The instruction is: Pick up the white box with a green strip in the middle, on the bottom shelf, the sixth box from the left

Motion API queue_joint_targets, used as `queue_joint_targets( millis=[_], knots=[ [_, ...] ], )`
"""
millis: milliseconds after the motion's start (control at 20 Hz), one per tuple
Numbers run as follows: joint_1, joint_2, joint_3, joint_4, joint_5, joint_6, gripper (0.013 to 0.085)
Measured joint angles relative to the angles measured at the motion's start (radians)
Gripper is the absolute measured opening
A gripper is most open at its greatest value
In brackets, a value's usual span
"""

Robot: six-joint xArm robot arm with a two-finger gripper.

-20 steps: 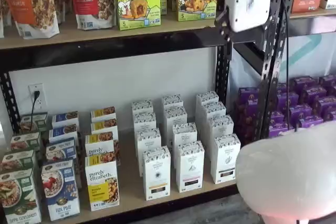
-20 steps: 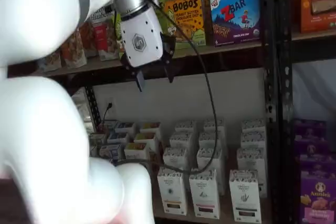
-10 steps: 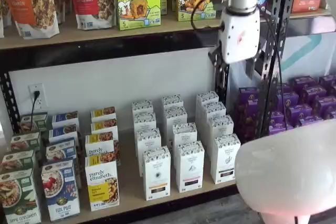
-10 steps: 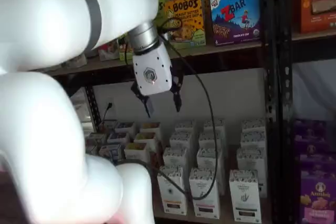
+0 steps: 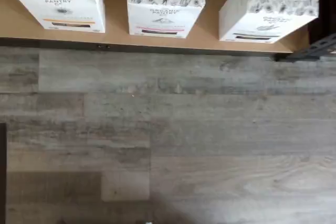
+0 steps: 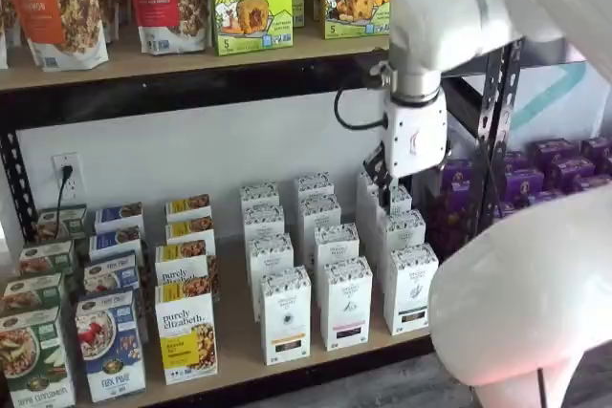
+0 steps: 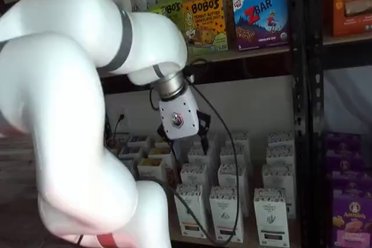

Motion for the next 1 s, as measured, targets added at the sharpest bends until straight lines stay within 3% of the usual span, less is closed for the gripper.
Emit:
queue_joint_targets(
  millis=[250,400,600,1000],
  knots=[
    [-0.033,0.142,0.015,0.004,-0.162,-0.017,0.085],
    [-0.077,0.267,-0.003,-0.021,-0.266,-0.032,0.085],
    [-0.137,0.45,-0.045,-0.095,-0.424,-0.014,0.085],
    [-0.23,0.731,-0.107,-0.135,-0.654,-0.05,0.085]
  ],
)
